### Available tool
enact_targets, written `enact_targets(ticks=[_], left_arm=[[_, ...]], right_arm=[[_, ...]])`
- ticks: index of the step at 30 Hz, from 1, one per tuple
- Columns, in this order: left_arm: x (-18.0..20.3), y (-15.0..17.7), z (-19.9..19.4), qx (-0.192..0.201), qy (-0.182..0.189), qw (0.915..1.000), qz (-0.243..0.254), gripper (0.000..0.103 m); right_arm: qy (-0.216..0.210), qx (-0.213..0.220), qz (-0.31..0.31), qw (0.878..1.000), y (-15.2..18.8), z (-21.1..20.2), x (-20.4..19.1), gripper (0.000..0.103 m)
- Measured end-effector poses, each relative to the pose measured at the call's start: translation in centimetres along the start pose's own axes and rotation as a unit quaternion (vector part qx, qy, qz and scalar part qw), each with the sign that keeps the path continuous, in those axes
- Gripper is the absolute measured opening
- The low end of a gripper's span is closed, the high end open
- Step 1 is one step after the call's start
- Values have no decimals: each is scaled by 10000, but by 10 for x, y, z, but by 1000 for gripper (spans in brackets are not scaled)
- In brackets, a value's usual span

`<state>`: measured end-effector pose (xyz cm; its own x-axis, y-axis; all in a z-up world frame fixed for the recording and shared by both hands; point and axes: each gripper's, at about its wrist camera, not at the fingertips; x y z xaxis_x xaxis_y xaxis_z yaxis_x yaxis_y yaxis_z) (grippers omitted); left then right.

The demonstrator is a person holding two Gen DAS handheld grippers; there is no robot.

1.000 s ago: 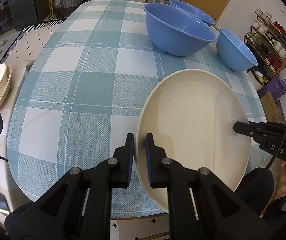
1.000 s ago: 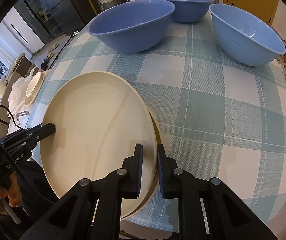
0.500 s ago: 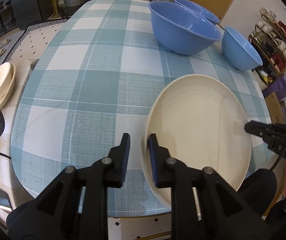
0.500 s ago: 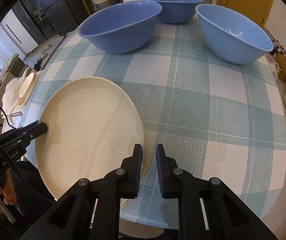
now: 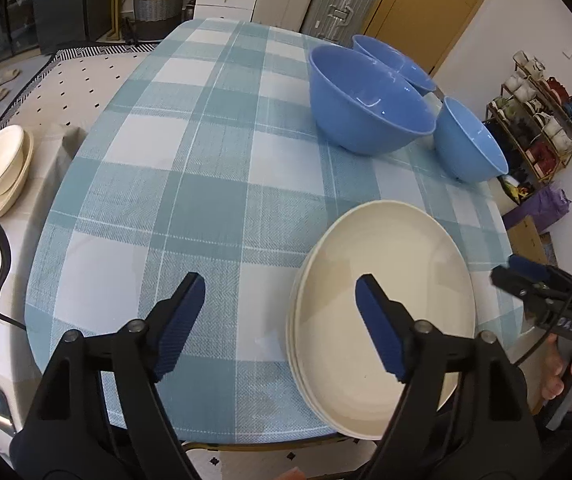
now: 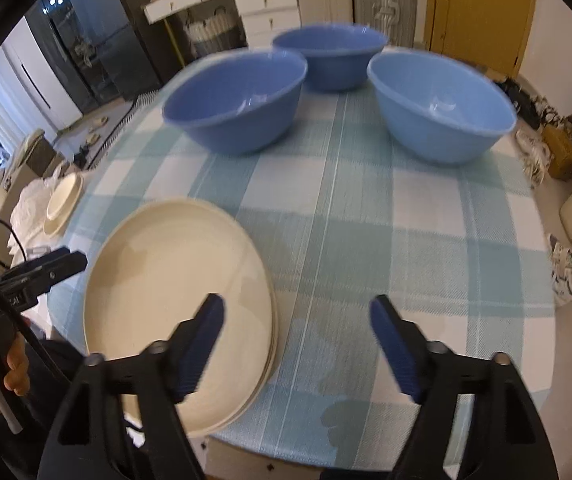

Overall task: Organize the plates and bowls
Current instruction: 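Move both grippers over to the blue bowls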

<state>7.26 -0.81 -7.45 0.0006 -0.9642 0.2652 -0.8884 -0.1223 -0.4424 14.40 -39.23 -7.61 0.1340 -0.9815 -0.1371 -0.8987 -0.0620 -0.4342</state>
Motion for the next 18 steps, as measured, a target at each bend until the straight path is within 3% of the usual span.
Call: enact_targets(ticks=[5,18], left_arm=[[-1,-11,0,51,-208,9998,23,79],[3,-57,3,158,-231,9996,99,81]], right_arm=[[144,178,18,9997,-10,-7,3,86],[-176,131,-120,9997,-50,3,-6,91]])
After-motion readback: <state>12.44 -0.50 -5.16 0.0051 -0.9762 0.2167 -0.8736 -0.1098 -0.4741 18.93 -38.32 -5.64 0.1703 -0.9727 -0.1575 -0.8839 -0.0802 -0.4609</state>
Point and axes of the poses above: each gripper's, at about its wrist camera, not at the fingertips, and z roughly the way its jaws point, x to its right, y to its underside, and after that the axes turned 2 degrees about -x, right-handed
